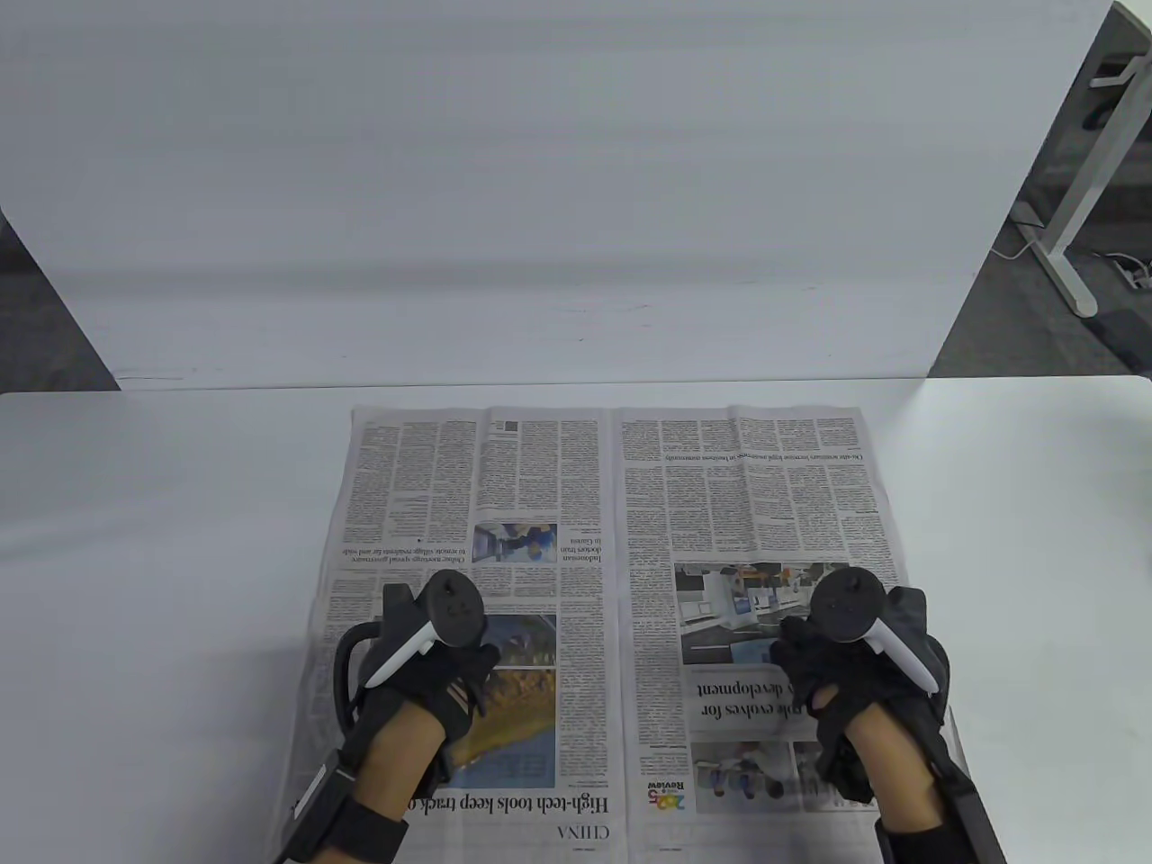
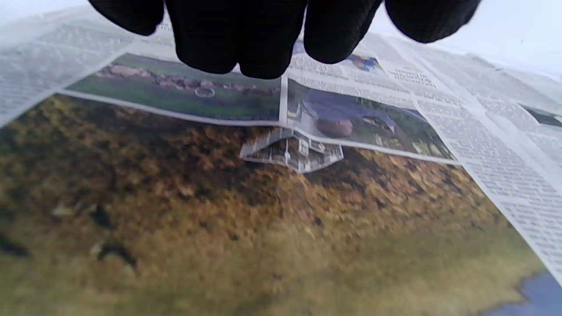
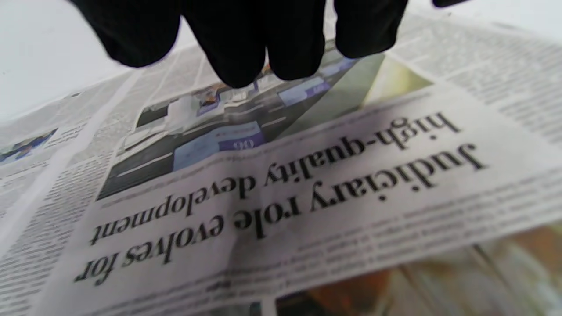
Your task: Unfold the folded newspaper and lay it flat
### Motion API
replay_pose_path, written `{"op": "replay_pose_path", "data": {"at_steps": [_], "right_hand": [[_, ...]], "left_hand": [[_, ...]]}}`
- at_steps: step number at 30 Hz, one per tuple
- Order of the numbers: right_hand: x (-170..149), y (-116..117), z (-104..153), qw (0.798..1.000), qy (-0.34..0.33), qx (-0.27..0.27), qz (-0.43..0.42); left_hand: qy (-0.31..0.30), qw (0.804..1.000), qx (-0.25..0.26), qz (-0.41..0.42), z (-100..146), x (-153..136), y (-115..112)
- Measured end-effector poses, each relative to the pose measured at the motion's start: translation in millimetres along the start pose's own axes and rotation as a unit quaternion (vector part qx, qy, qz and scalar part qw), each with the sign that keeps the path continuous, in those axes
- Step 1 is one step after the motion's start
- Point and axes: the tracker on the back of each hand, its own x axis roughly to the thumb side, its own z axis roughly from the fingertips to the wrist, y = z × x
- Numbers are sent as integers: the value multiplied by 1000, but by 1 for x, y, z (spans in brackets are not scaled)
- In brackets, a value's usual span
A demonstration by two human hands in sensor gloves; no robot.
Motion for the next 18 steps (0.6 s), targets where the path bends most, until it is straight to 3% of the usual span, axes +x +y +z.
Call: {"op": "replay_pose_path", "data": {"at_steps": [3, 6, 18], "right_hand": [[-3, 6, -4, 1000, 11, 26, -2], [-7, 11, -7, 998, 19, 62, -3], [-8, 23, -18, 998, 13, 56, -19]], "left_hand": [[7, 1000, -27, 8, -4, -3, -6], [8, 1000, -16, 11, -6, -6, -6], [9, 999, -6, 35, -19, -12, -16]]}}
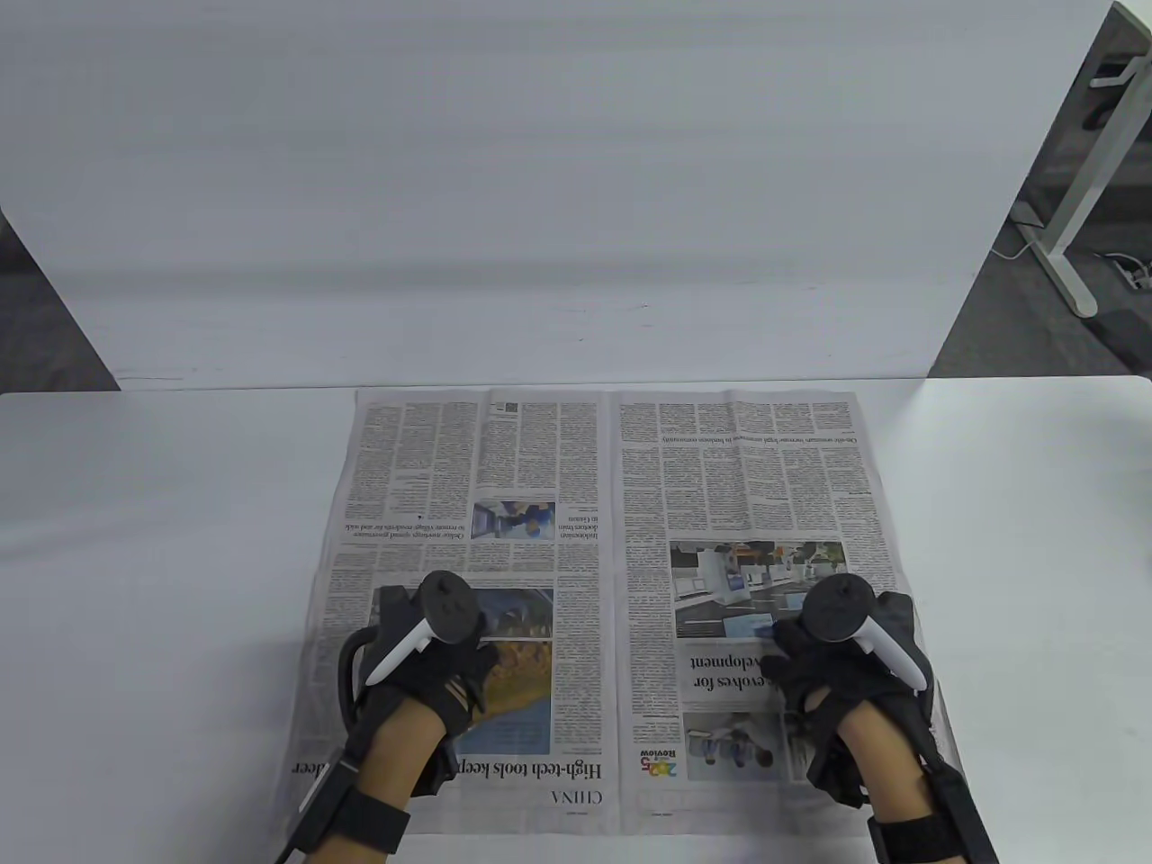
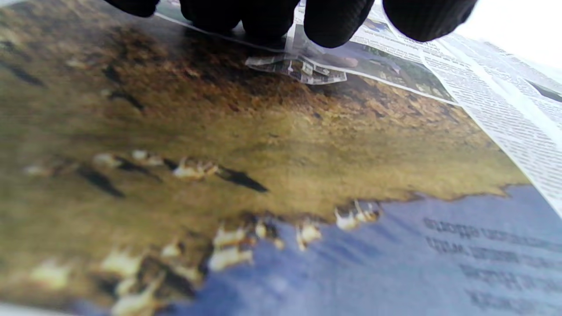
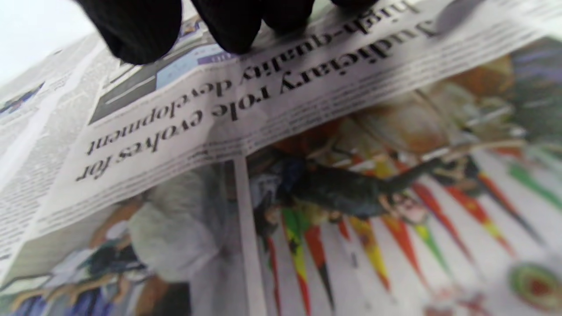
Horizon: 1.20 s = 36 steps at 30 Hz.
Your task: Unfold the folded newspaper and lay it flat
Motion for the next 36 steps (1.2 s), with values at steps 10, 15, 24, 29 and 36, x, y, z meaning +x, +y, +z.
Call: {"op": "replay_pose_path", "data": {"at_steps": [10, 15, 24, 29, 36], "right_hand": [[22, -9, 16, 995, -31, -94, 23], [35, -12, 26, 979, -52, -191, 54], [60, -4, 39, 953, -116, -271, 76], [68, -3, 47, 945, -124, -283, 109], [72, -2, 52, 948, -133, -267, 109]], "left_hand": [[-40, 994, 93, 29, 16, 12, 16], [-34, 990, 131, -34, 21, 21, 16], [-136, 936, 322, -31, 51, 48, 31], [-137, 943, 290, -84, 51, 57, 24], [-132, 953, 260, -85, 44, 57, 18]]}}
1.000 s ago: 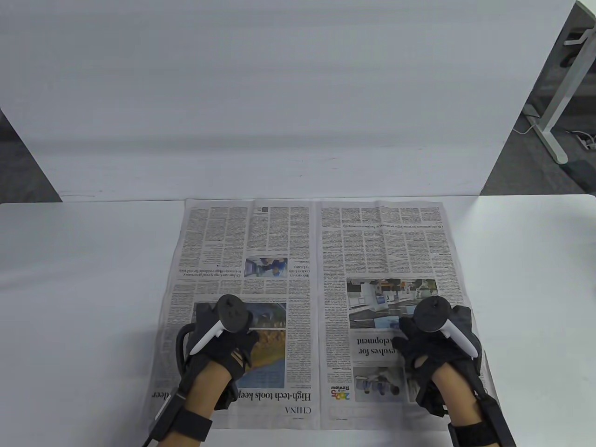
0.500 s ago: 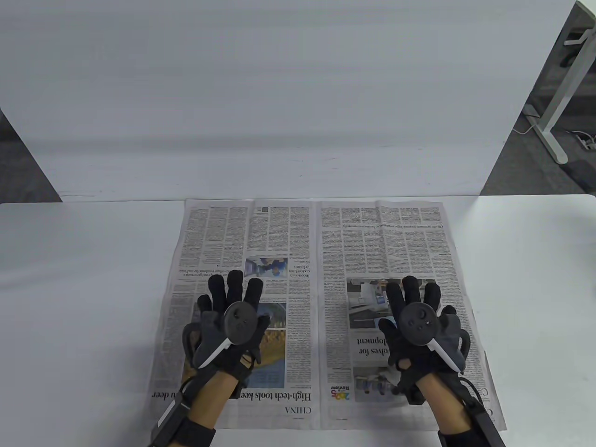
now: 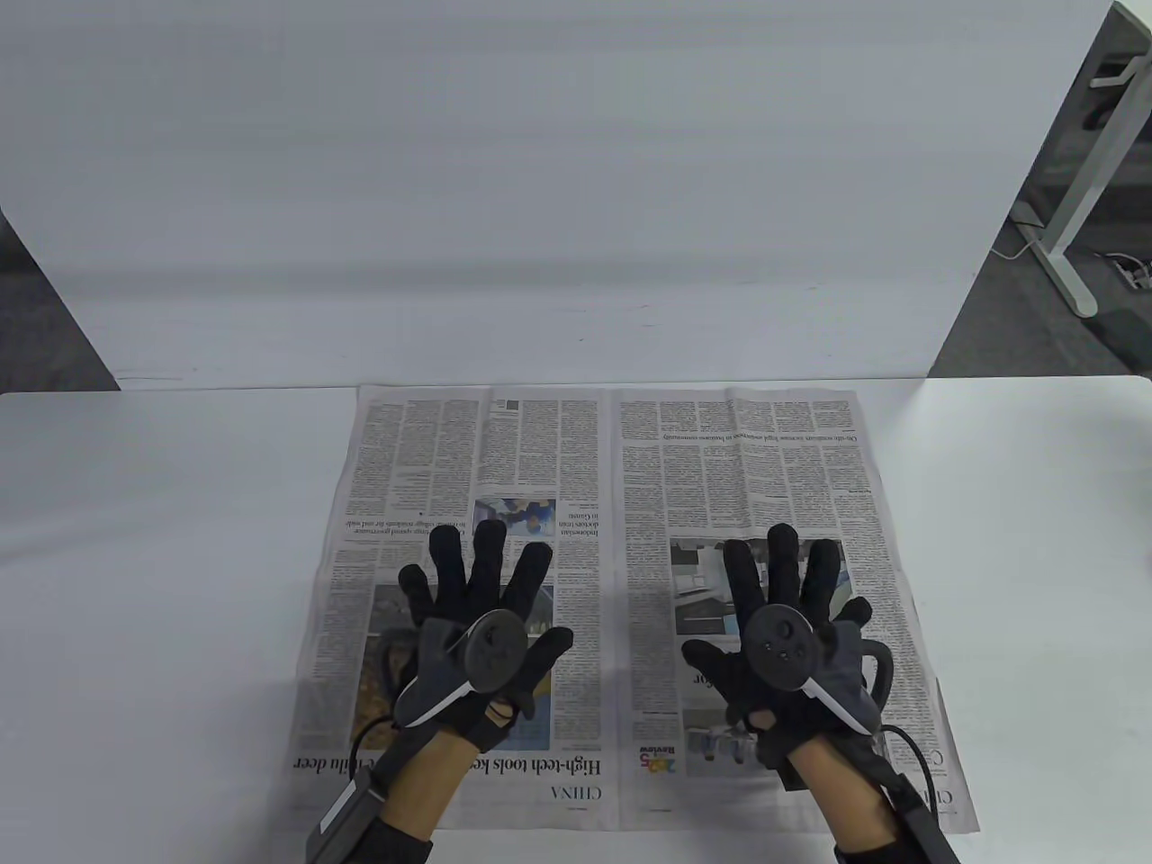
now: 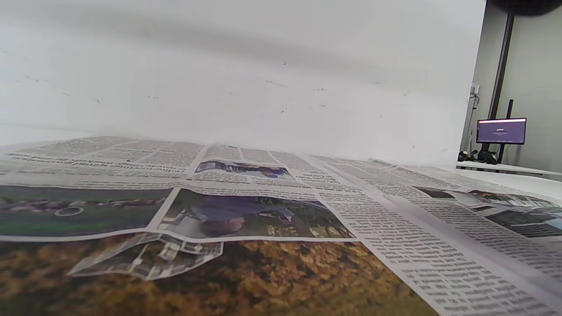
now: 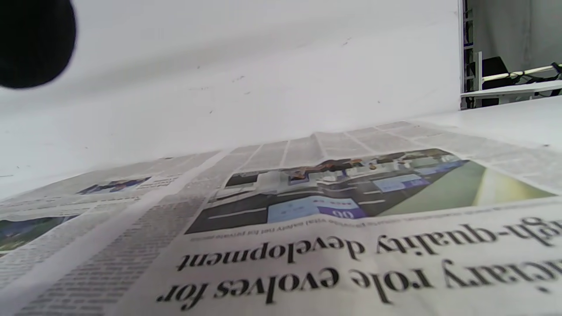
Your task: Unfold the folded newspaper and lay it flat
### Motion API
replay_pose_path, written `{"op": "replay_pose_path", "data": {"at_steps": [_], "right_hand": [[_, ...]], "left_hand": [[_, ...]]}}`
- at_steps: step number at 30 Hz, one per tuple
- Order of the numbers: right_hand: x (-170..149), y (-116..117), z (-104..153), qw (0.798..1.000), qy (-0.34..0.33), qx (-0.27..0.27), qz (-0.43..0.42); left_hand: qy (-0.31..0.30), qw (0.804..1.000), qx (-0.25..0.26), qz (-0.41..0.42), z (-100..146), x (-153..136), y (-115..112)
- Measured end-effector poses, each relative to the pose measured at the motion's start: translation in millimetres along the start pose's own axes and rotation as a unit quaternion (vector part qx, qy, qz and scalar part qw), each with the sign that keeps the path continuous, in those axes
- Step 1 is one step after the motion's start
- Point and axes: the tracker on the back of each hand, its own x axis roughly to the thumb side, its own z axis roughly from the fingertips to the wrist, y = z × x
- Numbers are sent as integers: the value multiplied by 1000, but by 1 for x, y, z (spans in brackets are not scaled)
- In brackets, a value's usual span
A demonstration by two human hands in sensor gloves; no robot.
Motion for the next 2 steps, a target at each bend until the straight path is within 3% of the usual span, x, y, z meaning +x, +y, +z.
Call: {"op": "replay_pose_path", "data": {"at_steps": [2], "right_hand": [[1, 2, 0, 1000, -2, 6, -6]], "left_hand": [[2, 1000, -8, 2, 0, 1, -1]]}}
